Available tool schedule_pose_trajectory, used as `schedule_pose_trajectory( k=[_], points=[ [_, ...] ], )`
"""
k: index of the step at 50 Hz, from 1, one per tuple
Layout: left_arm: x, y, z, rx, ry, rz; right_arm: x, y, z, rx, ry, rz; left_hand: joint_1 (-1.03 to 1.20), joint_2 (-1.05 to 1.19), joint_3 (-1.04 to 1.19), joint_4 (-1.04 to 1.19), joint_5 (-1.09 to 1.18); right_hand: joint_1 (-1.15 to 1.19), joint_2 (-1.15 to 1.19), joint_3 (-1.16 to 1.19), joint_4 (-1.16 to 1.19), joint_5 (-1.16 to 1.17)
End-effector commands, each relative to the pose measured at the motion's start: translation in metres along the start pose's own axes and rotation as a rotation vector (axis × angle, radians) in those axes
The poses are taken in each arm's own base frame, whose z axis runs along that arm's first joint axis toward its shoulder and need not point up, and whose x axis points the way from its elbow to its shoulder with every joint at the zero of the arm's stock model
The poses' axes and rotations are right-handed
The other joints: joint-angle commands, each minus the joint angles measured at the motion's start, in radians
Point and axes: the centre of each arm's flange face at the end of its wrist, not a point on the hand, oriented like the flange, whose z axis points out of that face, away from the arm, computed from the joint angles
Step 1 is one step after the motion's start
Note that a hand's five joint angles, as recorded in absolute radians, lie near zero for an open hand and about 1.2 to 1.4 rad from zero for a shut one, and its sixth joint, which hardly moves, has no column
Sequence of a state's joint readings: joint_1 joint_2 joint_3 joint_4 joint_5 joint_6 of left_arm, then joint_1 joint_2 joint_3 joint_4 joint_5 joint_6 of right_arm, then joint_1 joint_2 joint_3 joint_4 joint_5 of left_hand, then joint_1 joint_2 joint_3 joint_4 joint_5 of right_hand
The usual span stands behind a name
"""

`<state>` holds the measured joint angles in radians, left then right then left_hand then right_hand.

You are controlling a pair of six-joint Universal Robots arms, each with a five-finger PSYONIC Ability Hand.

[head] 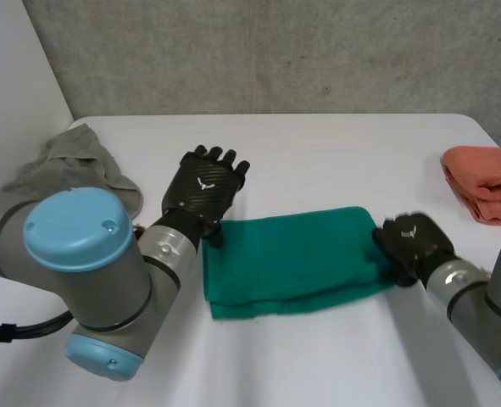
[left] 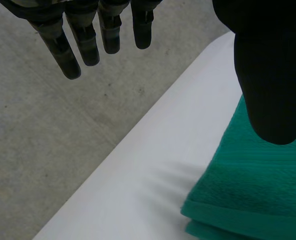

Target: Fold the laundry.

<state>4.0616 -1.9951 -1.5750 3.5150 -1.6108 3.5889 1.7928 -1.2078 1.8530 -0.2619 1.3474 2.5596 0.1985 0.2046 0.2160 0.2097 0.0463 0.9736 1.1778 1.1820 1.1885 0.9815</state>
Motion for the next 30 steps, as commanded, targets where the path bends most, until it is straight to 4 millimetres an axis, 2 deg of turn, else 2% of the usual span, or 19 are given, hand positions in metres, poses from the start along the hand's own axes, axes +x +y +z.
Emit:
schedule_pose_trajectory(
  k=[1, 2, 3, 6, 7, 11, 14, 15, 16, 18, 19, 21, 22, 26, 30],
  points=[
    [-0.028, -0.012, -0.007, 0.015, -0.070, -0.004, -0.026, -0.074, -0.003, 0.231, -0.032, -0.097, -0.003, -0.009, -0.020, -0.014, -0.025, 0.423, 0.218, 0.214, 0.208, 0.240],
    [-0.032, -0.012, -0.007, 0.013, -0.085, -0.005, -0.035, -0.080, -0.005, 0.250, -0.055, -0.106, -0.003, -0.009, -0.020, -0.014, -0.025, 0.423, 0.218, 0.214, 0.208, 0.240],
    [-0.037, -0.011, -0.008, 0.006, -0.100, -0.005, -0.056, -0.088, -0.008, 0.277, -0.115, -0.133, -0.003, -0.009, -0.020, -0.014, -0.025, 0.423, 0.218, 0.214, 0.208, 0.240],
    [-0.053, -0.011, -0.012, -0.009, -0.167, -0.007, -0.095, -0.092, -0.013, 0.312, -0.221, -0.172, -0.008, -0.015, -0.026, -0.020, -0.031, 0.423, 0.218, 0.214, 0.208, 0.240],
    [-0.055, -0.012, -0.012, -0.011, -0.182, -0.008, -0.122, -0.095, -0.022, 0.347, -0.294, -0.199, -0.009, -0.015, -0.026, -0.020, -0.031, 0.423, 0.218, 0.214, 0.208, 0.240],
    [-0.075, -0.005, -0.014, -0.054, -0.278, -0.016, -0.170, -0.098, -0.045, 0.421, -0.462, -0.244, -0.009, -0.015, -0.026, -0.020, -0.031, 0.423, 0.218, 0.214, 0.208, 0.240],
    [-0.079, -0.003, -0.014, -0.061, -0.297, -0.018, -0.180, -0.091, -0.044, 0.415, -0.517, -0.237, -0.009, -0.015, -0.026, -0.020, -0.031, 0.423, 0.218, 0.214, 0.208, 0.240],
    [-0.079, -0.004, -0.014, -0.059, -0.297, -0.018, -0.182, -0.089, -0.044, 0.417, -0.542, -0.233, -0.009, -0.015, -0.026, -0.020, -0.031, 0.319, 0.115, 0.111, 0.104, 0.137],
    [-0.079, -0.004, -0.014, -0.057, -0.297, -0.019, -0.181, -0.091, -0.044, 0.421, -0.542, -0.228, -0.009, -0.015, -0.026, -0.020, -0.031, 0.199, -0.005, -0.010, -0.016, 0.016],
    [-0.079, -0.005, -0.013, -0.053, -0.296, -0.019, -0.178, -0.093, -0.042, 0.422, -0.538, -0.207, -0.009, -0.015, -0.026, -0.020, -0.031, 0.142, -0.062, -0.066, -0.073, -0.040],
    [-0.078, -0.007, -0.012, -0.048, -0.292, -0.019, -0.169, -0.093, -0.036, 0.407, -0.518, -0.164, -0.009, -0.015, -0.026, -0.020, -0.031, 0.026, -0.179, -0.183, -0.189, -0.157],
    [-0.077, -0.009, -0.012, -0.041, -0.290, -0.021, -0.152, -0.092, -0.024, 0.375, -0.471, -0.092, -0.011, -0.018, -0.029, -0.023, -0.034, -0.375, -0.580, -0.584, -0.590, -0.558],
    [-0.076, -0.009, -0.011, -0.038, -0.288, -0.023, -0.131, -0.091, -0.014, 0.340, -0.417, -0.003, -0.011, -0.018, -0.029, -0.023, -0.034, -0.799, -1.003, -1.007, -1.014, -0.982],
    [-0.065, -0.019, -0.009, -0.002, -0.253, -0.047, -0.085, -0.097, -0.006, 0.300, -0.301, 0.215, -0.014, -0.020, -0.032, -0.026, -0.037, -0.799, -1.003, -1.007, -1.014, -0.982],
    [-0.039, -0.027, -0.006, 0.041, -0.160, -0.115, -0.065, -0.091, -0.002, 0.245, -0.274, 0.378, -0.003, -0.009, -0.020, -0.014, -0.025, -0.799, -1.003, -1.007, -1.014, -0.982]
  ],
)
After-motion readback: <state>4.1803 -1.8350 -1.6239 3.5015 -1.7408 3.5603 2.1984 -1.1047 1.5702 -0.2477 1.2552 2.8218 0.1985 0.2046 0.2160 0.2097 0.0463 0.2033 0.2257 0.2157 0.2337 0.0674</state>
